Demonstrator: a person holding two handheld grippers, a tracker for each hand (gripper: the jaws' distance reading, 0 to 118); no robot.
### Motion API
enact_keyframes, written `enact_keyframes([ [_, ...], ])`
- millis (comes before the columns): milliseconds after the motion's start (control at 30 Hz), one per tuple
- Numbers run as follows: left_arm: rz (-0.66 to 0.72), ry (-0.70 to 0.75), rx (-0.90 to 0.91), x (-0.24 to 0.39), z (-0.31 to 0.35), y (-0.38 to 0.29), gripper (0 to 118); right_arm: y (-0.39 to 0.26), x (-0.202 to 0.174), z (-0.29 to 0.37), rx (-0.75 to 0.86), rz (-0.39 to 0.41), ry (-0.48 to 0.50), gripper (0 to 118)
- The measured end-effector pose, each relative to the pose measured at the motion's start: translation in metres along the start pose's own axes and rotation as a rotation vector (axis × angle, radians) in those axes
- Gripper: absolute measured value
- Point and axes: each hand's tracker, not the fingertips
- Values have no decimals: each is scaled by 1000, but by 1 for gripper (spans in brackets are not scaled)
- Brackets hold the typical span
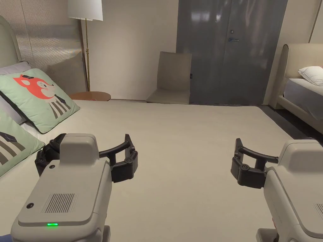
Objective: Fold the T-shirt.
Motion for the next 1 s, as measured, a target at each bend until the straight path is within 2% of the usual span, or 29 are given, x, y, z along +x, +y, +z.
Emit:
enact_keyframes([
  [100,-3,0,-1,0,0,0,111,2,4,-3,-25,-30,42,118],
  [333,-6,0,6,0,1,3,111,5,2,-6,-56,-5,53,118],
  [567,-15,-2,5,1,2,4,111,9,-1,-4,-75,-15,22,118],
  [667,-15,-3,2,1,2,4,111,11,-3,-3,-90,11,-13,118],
  [867,-26,0,2,2,2,5,111,15,-7,-2,-98,10,-45,118],
  [1000,-24,-1,3,2,2,6,111,17,-3,-2,-122,-23,-22,118],
])
